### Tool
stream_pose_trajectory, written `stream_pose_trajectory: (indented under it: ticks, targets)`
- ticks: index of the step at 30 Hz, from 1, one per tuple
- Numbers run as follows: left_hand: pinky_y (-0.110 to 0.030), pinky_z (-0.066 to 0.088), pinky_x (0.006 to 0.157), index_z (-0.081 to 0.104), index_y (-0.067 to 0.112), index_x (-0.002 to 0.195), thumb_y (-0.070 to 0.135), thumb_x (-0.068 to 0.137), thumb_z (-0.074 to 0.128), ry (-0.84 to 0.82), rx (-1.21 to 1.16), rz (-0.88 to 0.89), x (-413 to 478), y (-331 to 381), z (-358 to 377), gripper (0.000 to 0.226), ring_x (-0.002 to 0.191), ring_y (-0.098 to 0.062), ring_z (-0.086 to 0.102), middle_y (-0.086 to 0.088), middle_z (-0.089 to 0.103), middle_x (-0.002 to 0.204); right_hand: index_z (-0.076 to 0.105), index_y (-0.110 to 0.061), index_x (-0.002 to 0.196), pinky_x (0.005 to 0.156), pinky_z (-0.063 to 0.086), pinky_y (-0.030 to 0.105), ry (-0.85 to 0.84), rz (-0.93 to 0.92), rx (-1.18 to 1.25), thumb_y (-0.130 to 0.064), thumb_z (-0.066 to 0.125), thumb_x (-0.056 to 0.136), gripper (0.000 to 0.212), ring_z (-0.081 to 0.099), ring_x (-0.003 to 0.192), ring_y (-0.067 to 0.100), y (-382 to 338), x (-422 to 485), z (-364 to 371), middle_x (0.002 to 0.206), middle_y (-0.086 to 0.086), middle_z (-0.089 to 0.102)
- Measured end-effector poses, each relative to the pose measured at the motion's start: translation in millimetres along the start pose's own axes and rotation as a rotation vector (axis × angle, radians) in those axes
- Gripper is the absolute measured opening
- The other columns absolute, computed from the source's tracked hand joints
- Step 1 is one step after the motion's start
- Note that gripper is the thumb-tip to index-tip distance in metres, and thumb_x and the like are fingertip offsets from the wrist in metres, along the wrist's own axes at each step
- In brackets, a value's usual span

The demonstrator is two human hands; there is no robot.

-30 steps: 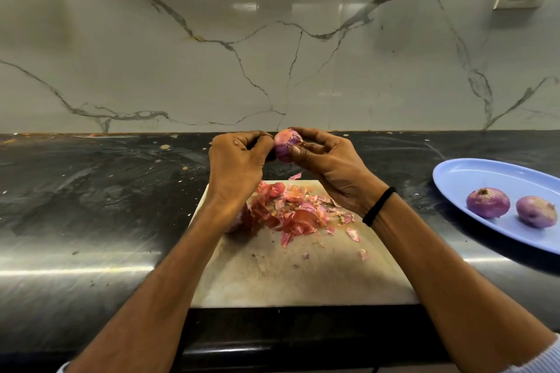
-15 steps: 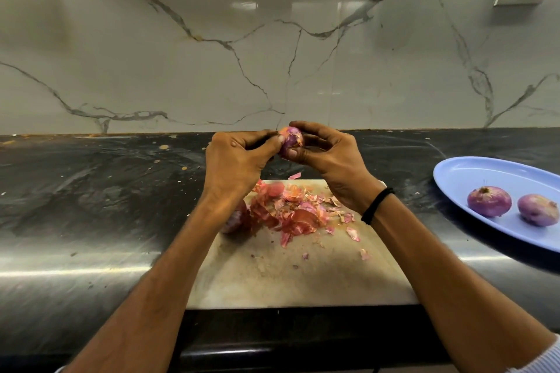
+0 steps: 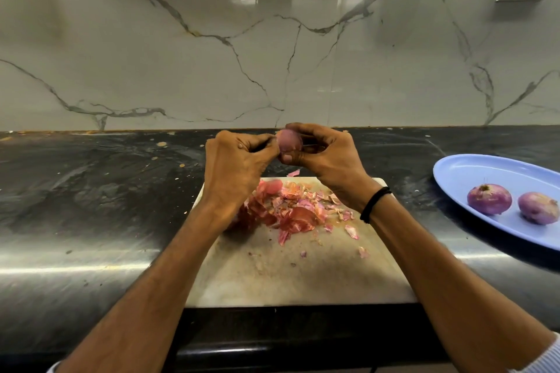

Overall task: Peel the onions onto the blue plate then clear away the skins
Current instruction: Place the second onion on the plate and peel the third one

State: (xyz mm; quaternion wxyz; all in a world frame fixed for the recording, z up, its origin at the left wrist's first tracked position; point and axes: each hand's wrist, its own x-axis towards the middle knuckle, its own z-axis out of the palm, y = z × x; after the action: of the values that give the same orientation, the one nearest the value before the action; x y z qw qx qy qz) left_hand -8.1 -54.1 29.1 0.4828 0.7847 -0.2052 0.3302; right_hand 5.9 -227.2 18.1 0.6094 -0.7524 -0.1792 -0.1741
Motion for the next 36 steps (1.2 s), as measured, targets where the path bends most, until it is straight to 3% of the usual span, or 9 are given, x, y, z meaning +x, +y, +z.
stream_pose_trajectory:
  ticks: [11, 14, 20, 27, 36]
  targets:
    - [-0.01, 0.054, 0.058, 0.076, 0.01, 0.102, 0.023, 0.084, 0.078, -0.017, 0.042, -0.008, -2.3, -3.6, 5.2, 0.023, 0.066, 0.007, 0.067, 0.004, 0.074, 0.082, 0.065, -0.01, 0.127, 0.097, 0.055, 0.035, -0.011, -0.01, -0.094, -0.01, 0.084, 0.072, 0.058, 0.066, 0.111, 0.012, 1.3, -1.1, -1.3, 0.12, 0.002, 0.069]
    - [-0.01, 0.054, 0.059, 0.076, 0.011, 0.102, 0.022, 0.083, 0.078, -0.003, 0.039, -0.009, -3.3, -3.6, 6.0, 0.022, 0.067, 0.009, 0.067, 0.01, 0.071, 0.08, 0.065, -0.009, 0.127, 0.097, 0.055, 0.034, -0.014, -0.003, -0.08, -0.01, 0.083, 0.072, 0.058, 0.066, 0.11, 0.013, 0.0, -1.5, -0.9, 0.12, 0.004, 0.069]
    - [-0.018, 0.058, 0.061, 0.069, 0.03, 0.097, 0.019, 0.082, 0.08, 0.044, 0.041, 0.016, -1.5, 1.9, -0.1, 0.021, 0.07, -0.007, 0.069, 0.033, 0.056, 0.065, 0.065, -0.008, 0.127, 0.097, 0.054, 0.032, -0.026, 0.005, -0.017, -0.005, 0.082, 0.072, 0.057, 0.067, 0.11, 0.013, -1.3, -2.4, -1.6, 0.119, 0.003, 0.069]
    - [-0.002, 0.048, 0.061, 0.072, 0.016, 0.106, 0.022, 0.082, 0.079, -0.027, -0.019, -0.044, 0.2, 2.9, 0.3, 0.026, 0.066, 0.02, 0.061, 0.022, 0.063, 0.079, 0.064, -0.008, 0.128, 0.097, 0.055, 0.035, -0.001, -0.018, -0.052, -0.005, 0.082, 0.074, 0.057, 0.067, 0.111, 0.013, 0.8, -0.7, -4.4, 0.121, 0.005, 0.069]
    - [-0.005, 0.048, 0.052, 0.077, 0.013, 0.099, 0.024, 0.08, 0.081, -0.031, 0.051, -0.097, -2.3, 1.1, 4.9, 0.022, 0.056, 0.015, 0.061, 0.025, 0.058, 0.066, 0.067, -0.014, 0.125, 0.096, 0.056, 0.036, -0.001, -0.067, -0.223, -0.014, 0.087, 0.071, 0.058, 0.066, 0.11, 0.014, 6.9, 1.2, 0.3, 0.119, 0.002, 0.07]
